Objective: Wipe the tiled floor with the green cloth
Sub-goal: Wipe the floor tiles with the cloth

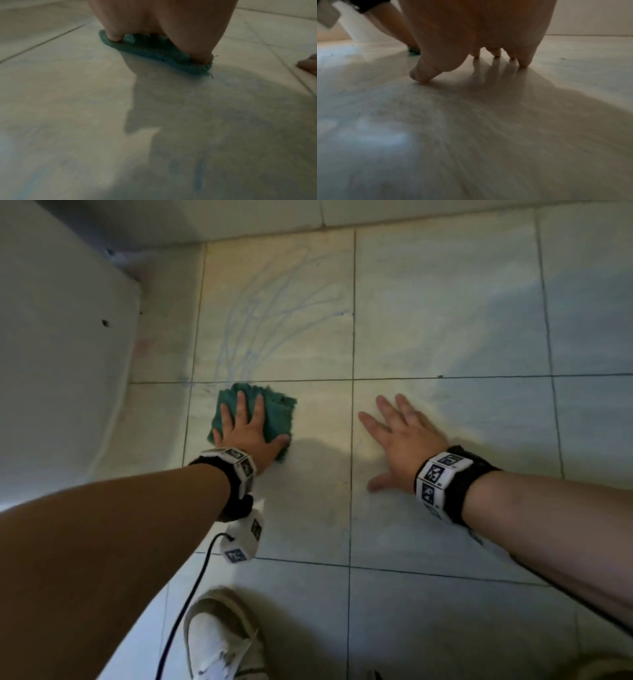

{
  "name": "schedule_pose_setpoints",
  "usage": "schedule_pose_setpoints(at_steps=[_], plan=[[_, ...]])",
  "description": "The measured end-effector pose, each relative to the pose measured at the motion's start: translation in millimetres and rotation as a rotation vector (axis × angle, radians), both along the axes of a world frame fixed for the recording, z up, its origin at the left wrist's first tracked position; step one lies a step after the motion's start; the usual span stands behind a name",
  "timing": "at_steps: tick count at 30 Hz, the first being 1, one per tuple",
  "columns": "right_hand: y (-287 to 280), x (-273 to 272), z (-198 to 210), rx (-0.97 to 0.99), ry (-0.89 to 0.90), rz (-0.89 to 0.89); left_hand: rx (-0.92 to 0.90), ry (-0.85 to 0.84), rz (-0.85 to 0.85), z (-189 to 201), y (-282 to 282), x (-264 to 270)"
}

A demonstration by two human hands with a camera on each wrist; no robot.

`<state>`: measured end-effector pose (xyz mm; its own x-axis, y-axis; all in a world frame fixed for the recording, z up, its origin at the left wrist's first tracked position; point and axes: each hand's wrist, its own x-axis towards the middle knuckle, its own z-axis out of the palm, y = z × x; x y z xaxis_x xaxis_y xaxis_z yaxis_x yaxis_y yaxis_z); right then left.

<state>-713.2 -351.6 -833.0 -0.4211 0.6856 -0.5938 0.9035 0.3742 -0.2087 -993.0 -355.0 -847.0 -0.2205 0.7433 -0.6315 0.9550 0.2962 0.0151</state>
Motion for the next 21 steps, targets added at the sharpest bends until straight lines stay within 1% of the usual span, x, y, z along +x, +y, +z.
schedule_pose_setpoints(at_steps=[1,2,3,6,7,9,11,13,15,17,19,21], plan=[[1,-10,0,0.007,0.009,-0.001,0.001,0.007,0.016,2,-11,-4],[1,-20,0,0.022,0.013,0.007,-0.001,0.004,-0.005,3,-20,-3],[2,-29,-1,0.043,0.008,0.027,-0.001,-0.011,-0.067,4,-28,4],[9,-53,-5,0.101,-0.013,0.121,-0.021,-0.061,-0.335,2,-42,44],[13,-59,-6,0.107,-0.022,0.142,-0.030,-0.085,-0.365,2,-43,55],[25,-67,-8,0.127,-0.058,0.143,-0.028,-0.096,-0.374,-2,-34,58],[34,-70,-9,0.109,-0.089,0.128,-0.014,-0.112,-0.322,-3,-22,42],[40,-73,-12,0.086,-0.120,0.121,0.026,-0.122,-0.192,-4,-8,14],[42,-77,-12,0.046,-0.128,0.117,0.053,-0.096,-0.056,-7,3,-19],[45,-83,-11,0.017,-0.123,0.109,0.061,-0.043,0.035,-7,15,-46],[48,-88,-9,0.004,-0.120,0.119,0.059,-0.032,0.114,-8,29,-57],[51,-92,-9,0.006,-0.117,0.130,0.061,-0.027,0.175,-7,45,-54]])
